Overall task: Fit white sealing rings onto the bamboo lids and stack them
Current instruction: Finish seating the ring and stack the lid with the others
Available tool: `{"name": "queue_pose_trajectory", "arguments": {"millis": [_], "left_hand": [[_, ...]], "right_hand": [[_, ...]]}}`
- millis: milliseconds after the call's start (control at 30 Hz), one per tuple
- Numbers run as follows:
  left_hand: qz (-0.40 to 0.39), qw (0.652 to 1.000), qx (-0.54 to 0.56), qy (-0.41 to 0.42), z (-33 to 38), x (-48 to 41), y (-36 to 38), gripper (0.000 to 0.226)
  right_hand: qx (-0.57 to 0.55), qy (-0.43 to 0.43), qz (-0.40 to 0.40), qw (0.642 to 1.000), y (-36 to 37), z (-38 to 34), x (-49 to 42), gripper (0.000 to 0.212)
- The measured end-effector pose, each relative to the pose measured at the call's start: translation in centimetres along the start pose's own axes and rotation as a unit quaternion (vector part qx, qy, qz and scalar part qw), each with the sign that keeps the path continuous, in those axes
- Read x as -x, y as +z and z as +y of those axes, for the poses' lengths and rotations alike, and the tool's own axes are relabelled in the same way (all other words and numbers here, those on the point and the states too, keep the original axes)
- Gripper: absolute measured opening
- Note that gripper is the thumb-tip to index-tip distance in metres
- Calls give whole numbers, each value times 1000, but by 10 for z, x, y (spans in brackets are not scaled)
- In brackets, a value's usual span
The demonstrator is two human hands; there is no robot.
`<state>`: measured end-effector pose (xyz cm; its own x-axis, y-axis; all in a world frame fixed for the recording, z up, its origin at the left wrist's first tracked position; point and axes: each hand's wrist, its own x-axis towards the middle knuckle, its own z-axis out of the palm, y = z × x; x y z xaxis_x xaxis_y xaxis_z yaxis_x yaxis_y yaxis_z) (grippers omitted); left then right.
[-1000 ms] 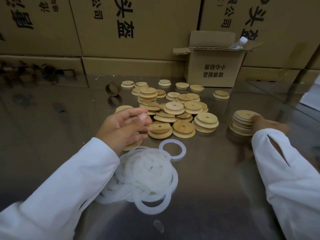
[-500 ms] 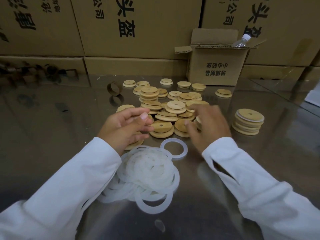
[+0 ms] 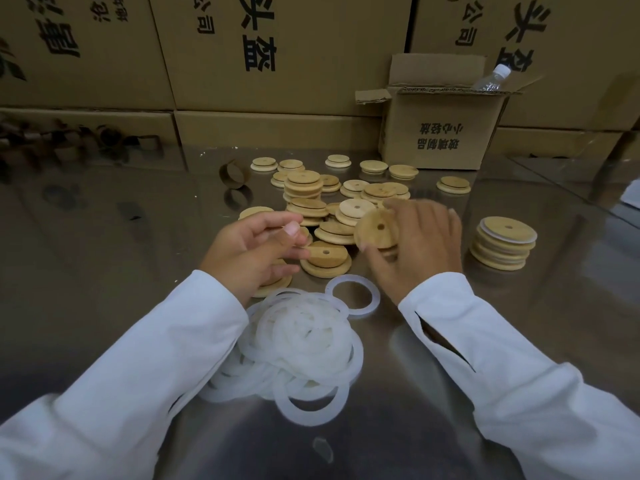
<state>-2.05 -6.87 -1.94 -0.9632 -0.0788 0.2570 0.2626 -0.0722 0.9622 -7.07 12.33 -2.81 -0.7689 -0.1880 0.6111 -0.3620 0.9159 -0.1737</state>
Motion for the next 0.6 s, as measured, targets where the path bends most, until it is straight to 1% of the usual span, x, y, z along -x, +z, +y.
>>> {"name": "queue_pose_trajectory", "arguments": {"millis": [67, 133, 233, 333, 400, 433, 467, 500, 533, 567, 600], "left_hand": [[8, 1000, -2, -2, 0, 0, 1, 35], [7, 1000, -2, -10, -1, 0, 2, 38], [-27, 999, -12, -20, 1, 2, 4, 43], [-31, 999, -15, -11, 2, 4, 4, 37], [-13, 1000, -1, -12, 2, 2, 2, 35], [1, 1000, 9, -18, 1, 1, 1, 31], [16, 999, 18, -24, 1, 0, 0, 25], [32, 999, 20, -29, 1, -2, 0, 17], [46, 998, 16, -32, 0, -3, -1, 12], [53, 998, 12, -35, 0, -4, -2, 10], [54, 998, 6, -38, -1, -5, -2, 9]], "right_hand": [[-30, -64, 104, 992, -7, -10, 2, 58], [-70, -141, 166, 973, -8, -21, 6, 57], [-126, -235, 170, 949, -5, -35, 11, 60], [-162, -269, 152, 937, -4, -40, 13, 66], [-198, -259, 139, 935, -6, -40, 13, 69], [-204, -241, 130, 940, -6, -38, 13, 67], [-198, -211, 113, 951, -7, -36, 12, 60], [-173, -170, 88, 966, -7, -32, 10, 49], [-125, -126, 52, 983, -7, -28, 9, 38], [-61, -91, 1, 994, -4, -23, 8, 29], [-6, -66, -51, 997, -2, -18, 9, 26]]}}
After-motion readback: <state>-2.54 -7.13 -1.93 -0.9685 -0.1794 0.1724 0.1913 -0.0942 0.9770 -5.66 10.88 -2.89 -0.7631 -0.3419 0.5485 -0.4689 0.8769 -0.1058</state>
